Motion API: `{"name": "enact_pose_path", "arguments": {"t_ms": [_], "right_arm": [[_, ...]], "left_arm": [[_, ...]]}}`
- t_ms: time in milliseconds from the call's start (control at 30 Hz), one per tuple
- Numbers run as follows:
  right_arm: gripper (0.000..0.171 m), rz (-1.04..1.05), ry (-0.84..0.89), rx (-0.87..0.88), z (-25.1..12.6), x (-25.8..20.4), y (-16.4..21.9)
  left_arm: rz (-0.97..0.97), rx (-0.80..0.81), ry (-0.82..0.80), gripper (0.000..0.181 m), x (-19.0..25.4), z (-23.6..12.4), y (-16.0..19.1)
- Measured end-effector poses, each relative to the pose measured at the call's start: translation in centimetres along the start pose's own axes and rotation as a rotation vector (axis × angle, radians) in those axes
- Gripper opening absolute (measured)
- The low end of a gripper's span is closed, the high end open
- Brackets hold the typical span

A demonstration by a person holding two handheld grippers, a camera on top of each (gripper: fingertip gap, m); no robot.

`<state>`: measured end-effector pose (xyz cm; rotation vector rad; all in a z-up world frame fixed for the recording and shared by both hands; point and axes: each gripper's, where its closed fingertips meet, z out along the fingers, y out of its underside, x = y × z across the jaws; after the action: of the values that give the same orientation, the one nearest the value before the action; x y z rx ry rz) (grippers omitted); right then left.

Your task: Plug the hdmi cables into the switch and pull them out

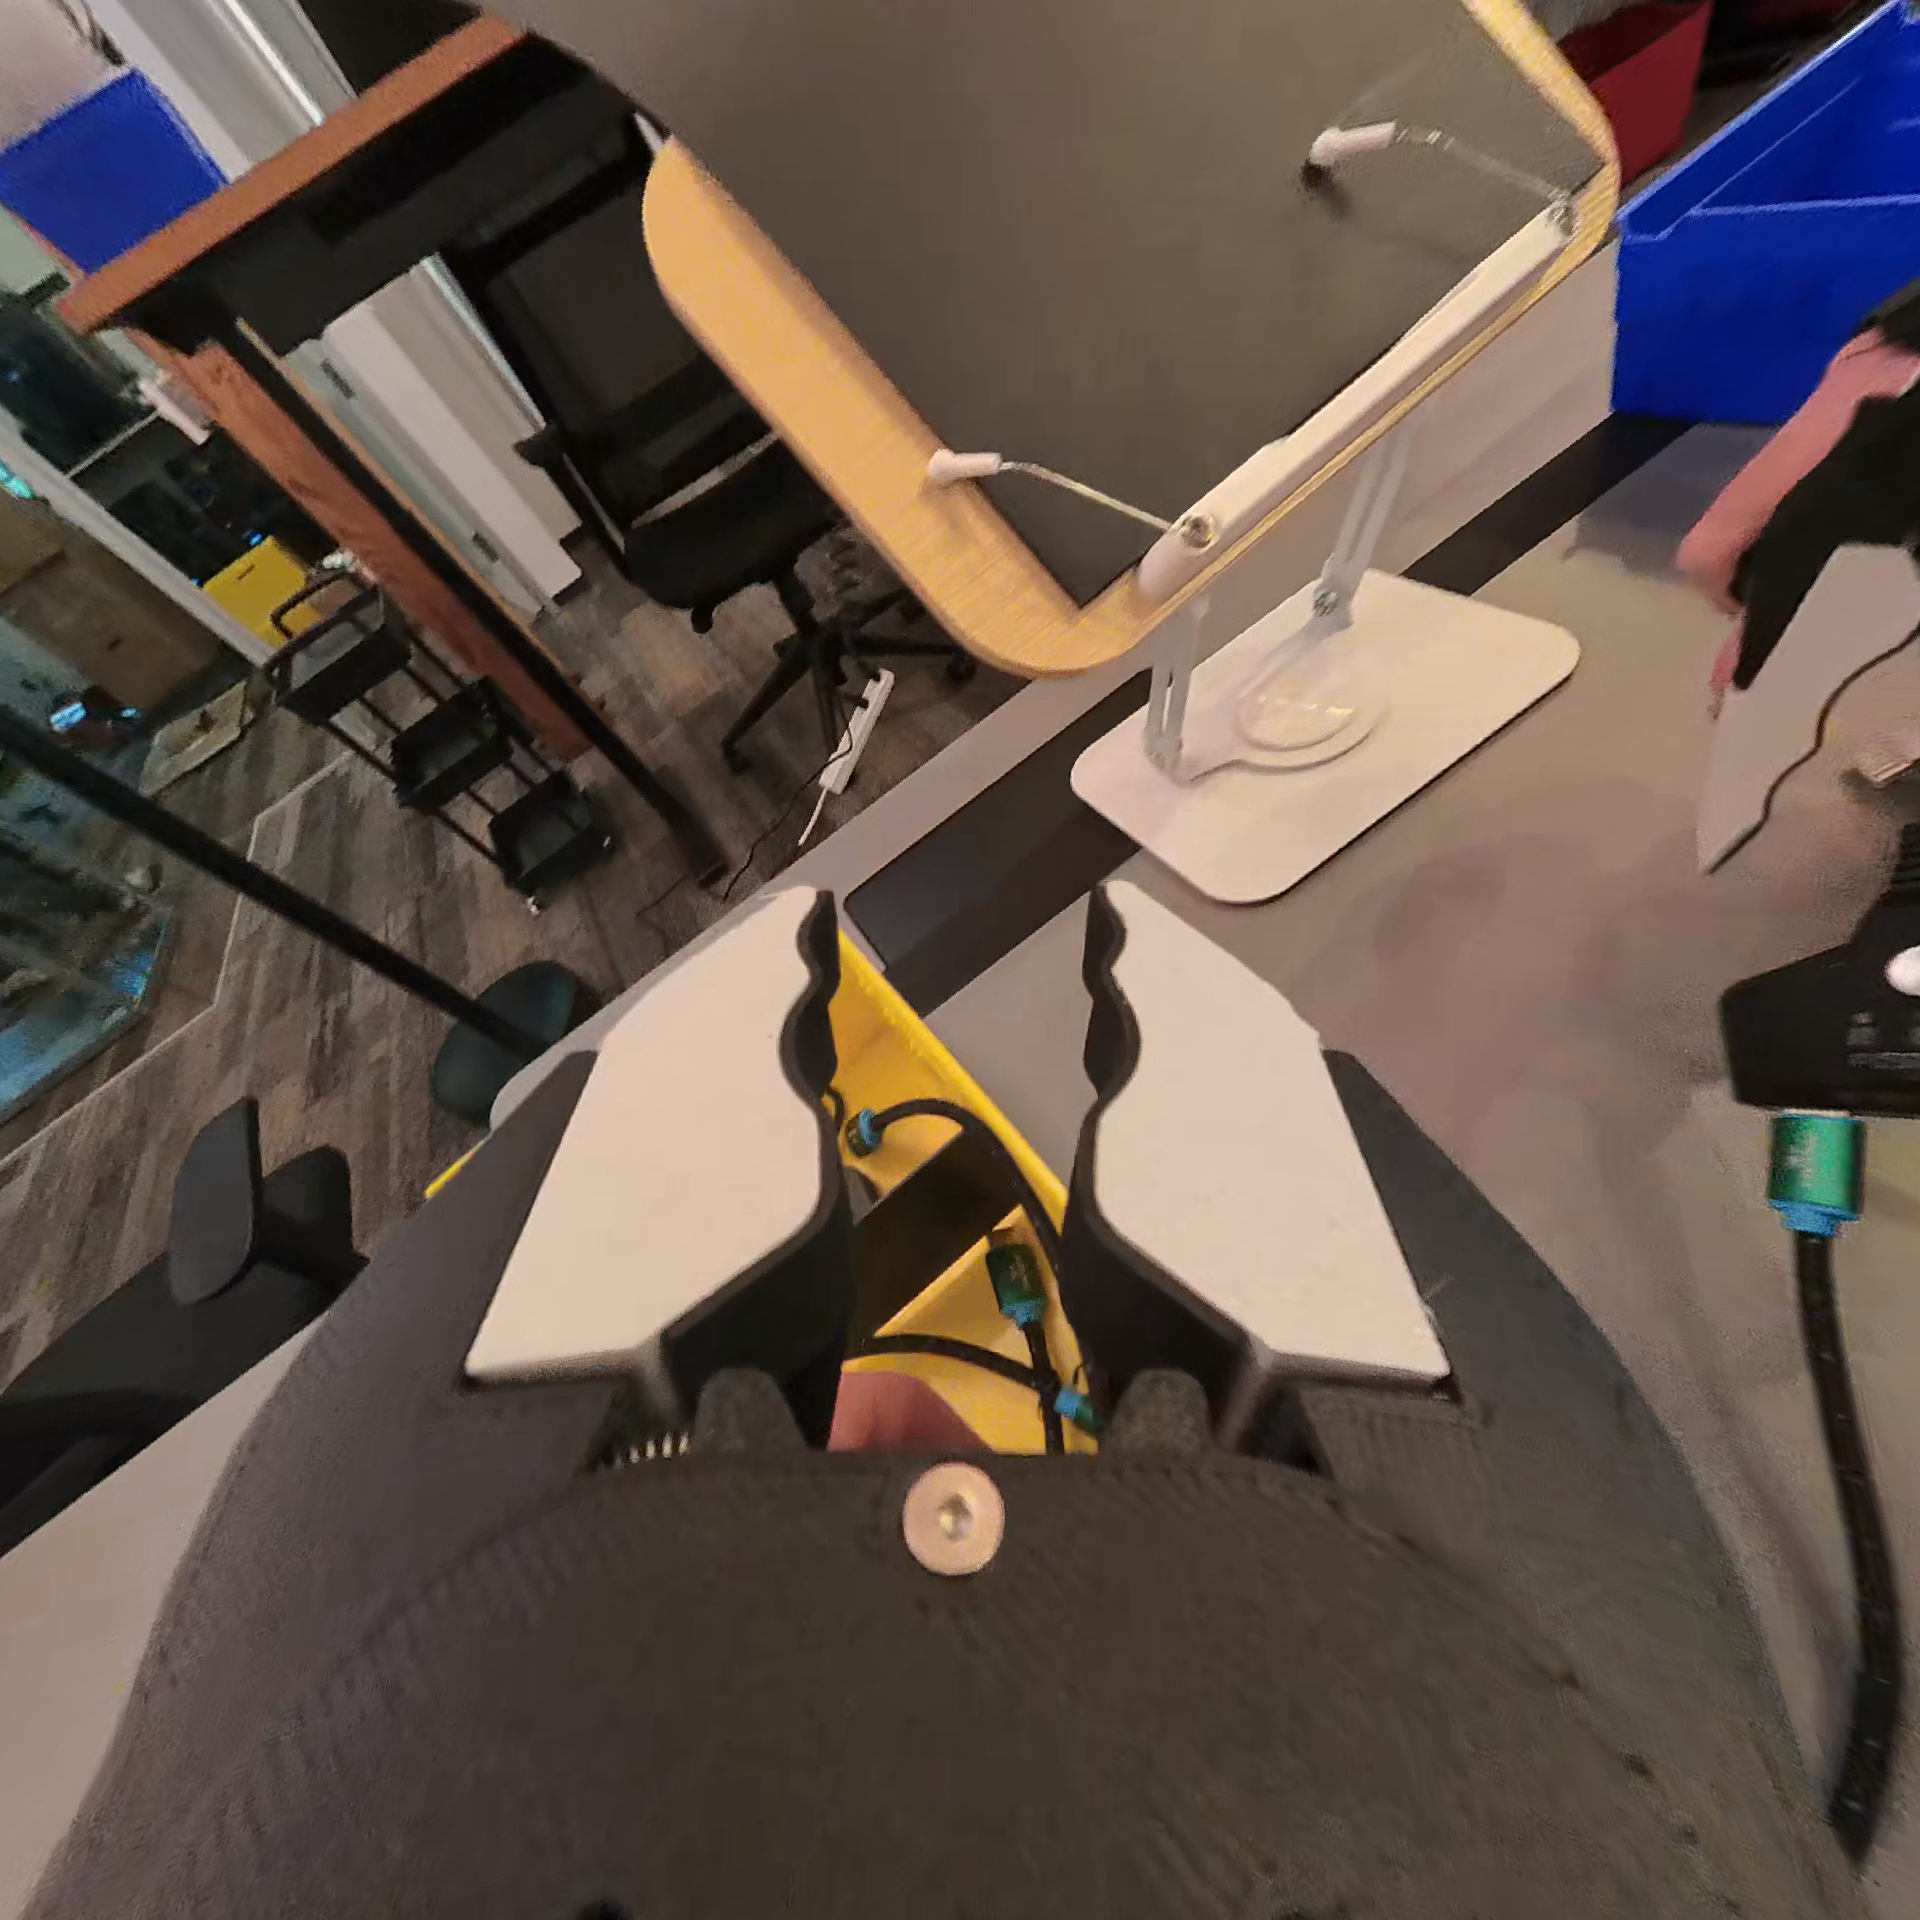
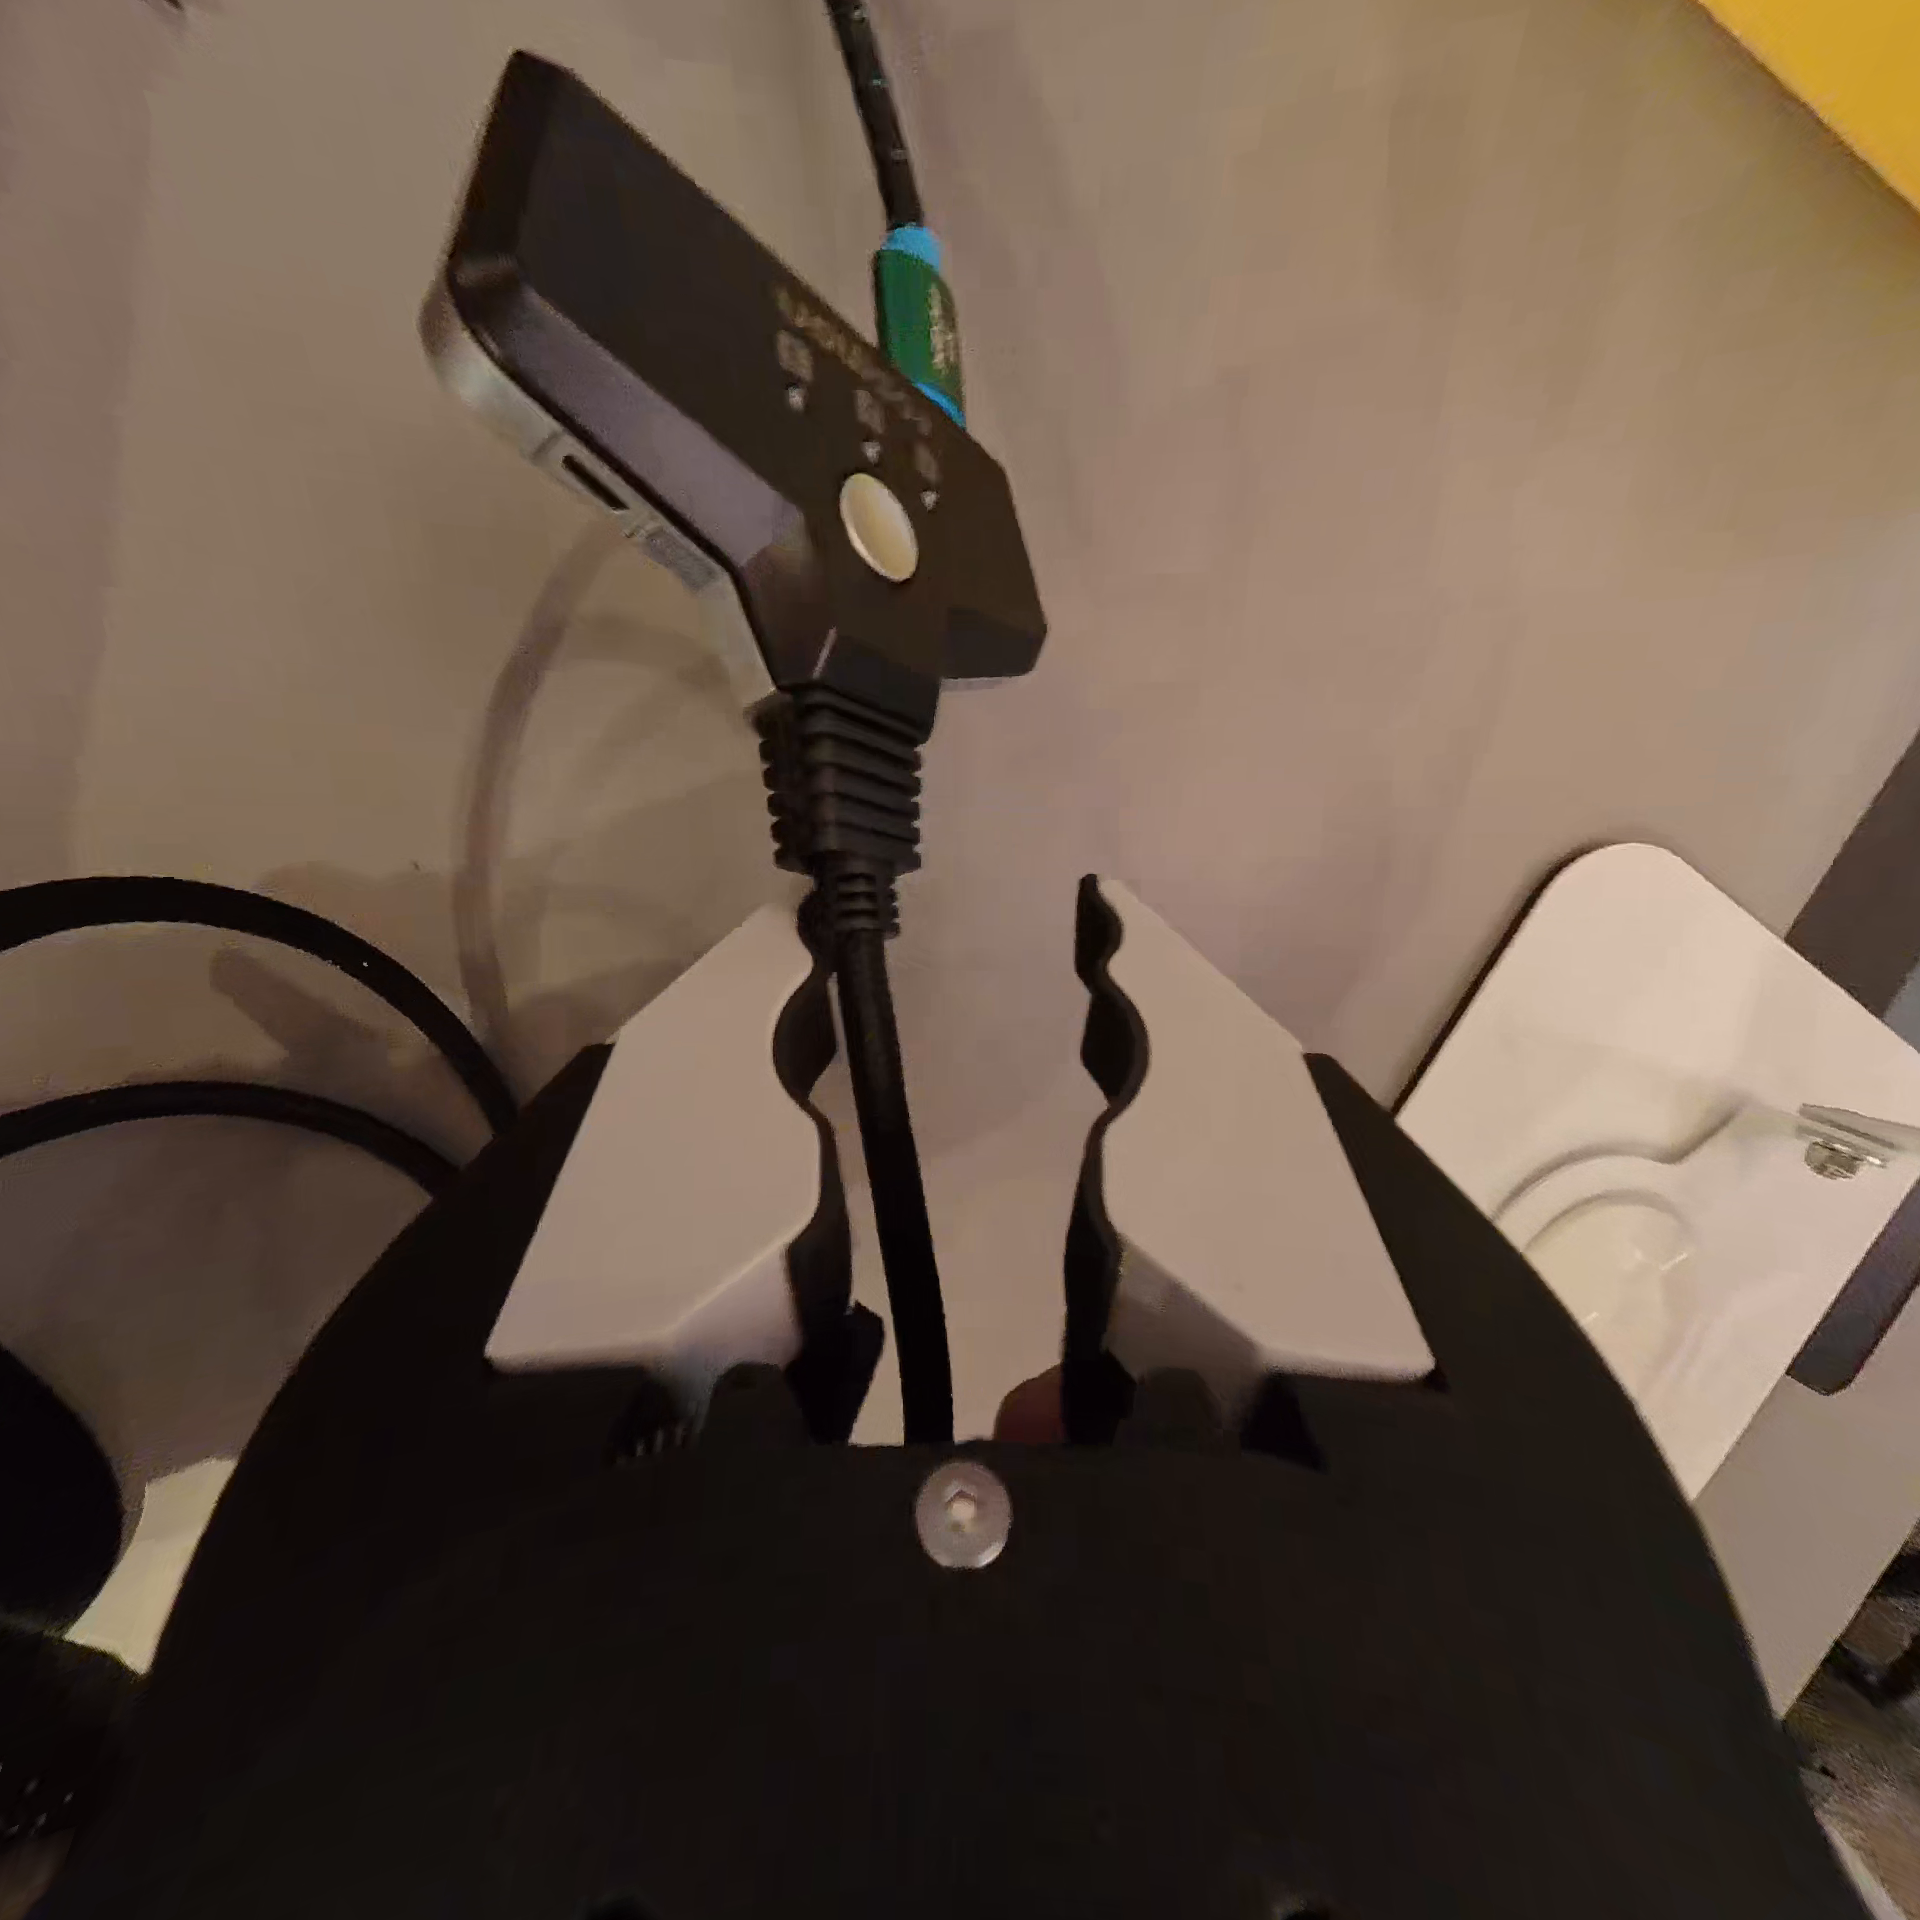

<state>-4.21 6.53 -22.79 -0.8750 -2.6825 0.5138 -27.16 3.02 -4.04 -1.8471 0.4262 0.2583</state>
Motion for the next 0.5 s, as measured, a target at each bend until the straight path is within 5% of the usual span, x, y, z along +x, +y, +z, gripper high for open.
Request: {"name": "enact_pose_path", "arguments": {"t_ms": [500], "right_arm": [[0.070,-0.026,0.061,0.073,-4.3,-0.9,-2.0]], "left_arm": [[-0.023,-0.092,-0.062,0.047,-1.9,-0.1,2.7]]}}
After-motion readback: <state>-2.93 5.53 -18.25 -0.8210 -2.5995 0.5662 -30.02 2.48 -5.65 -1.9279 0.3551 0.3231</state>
